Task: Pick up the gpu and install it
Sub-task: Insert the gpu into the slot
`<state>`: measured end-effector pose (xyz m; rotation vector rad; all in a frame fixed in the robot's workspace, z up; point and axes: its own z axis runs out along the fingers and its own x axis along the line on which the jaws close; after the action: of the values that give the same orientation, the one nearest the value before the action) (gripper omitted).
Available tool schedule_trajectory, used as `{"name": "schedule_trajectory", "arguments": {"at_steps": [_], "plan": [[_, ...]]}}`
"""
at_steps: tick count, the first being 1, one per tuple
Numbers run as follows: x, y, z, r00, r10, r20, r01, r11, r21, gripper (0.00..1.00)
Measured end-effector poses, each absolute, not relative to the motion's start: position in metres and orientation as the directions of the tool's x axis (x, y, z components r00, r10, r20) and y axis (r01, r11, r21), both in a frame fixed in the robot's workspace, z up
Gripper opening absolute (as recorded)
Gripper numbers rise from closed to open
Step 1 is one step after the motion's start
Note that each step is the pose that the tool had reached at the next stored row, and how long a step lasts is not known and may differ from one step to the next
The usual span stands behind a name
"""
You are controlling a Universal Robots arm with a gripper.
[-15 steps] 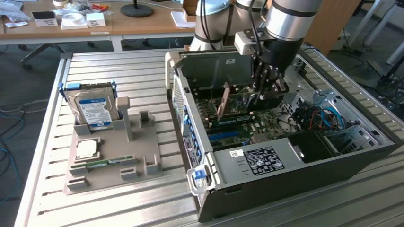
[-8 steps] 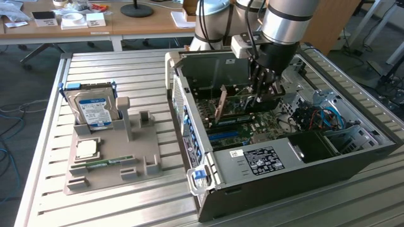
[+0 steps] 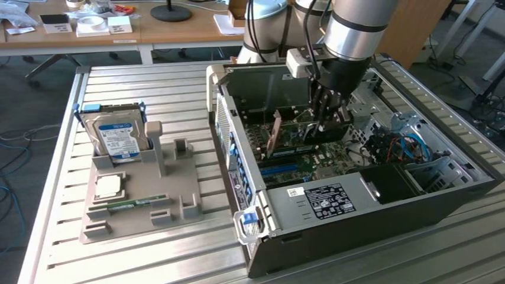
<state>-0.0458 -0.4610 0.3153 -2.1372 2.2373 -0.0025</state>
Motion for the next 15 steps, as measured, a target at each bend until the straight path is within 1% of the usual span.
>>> {"name": "schedule_trajectory", "arguments": {"at_steps": [15], "plan": [[-0.0533,-0.4606,0.3080,-0.045,-0.998,-0.033,-0.998,0.046,-0.034,0.27]]}}
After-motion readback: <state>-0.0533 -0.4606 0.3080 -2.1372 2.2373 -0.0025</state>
